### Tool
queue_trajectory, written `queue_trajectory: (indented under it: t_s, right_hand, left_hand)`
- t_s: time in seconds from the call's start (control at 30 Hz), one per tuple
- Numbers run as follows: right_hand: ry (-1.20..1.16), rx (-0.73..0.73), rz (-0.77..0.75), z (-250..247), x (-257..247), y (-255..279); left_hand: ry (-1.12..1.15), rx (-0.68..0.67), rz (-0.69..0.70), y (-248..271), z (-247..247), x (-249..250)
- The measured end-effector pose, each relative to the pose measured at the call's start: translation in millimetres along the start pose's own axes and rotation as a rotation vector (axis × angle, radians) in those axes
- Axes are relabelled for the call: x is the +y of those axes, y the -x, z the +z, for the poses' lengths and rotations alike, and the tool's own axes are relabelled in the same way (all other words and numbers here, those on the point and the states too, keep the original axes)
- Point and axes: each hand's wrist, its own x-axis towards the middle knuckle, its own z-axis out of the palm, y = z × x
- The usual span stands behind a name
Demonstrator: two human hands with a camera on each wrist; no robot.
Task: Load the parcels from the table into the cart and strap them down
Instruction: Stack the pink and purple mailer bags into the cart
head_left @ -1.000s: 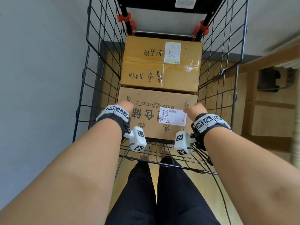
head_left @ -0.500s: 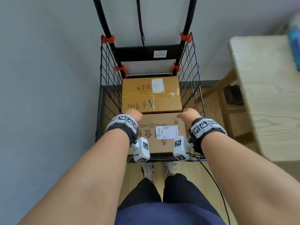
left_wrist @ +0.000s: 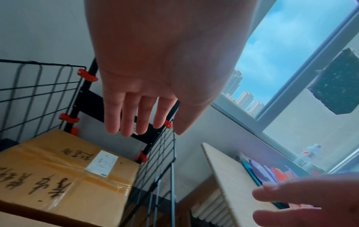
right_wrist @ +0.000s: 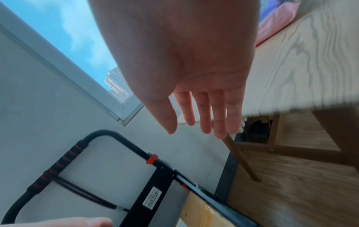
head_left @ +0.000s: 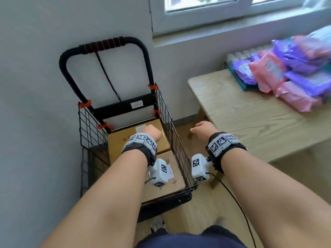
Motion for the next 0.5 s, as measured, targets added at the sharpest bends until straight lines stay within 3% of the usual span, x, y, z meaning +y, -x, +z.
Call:
queue_trajectory:
  t_s: [0.3,0.5]
  right_hand:
    - [-0.016,0.054,0.062,-149.8,115.4,-13.4]
    - [-0.051,0.12,0.071,-238.7,187.2,-28.6]
  left_hand:
    - [0.039,-0.011,0.055,24.7,64.9,175.0]
    - [0.192,-0.011,0.103,42.8,111.7,285.5]
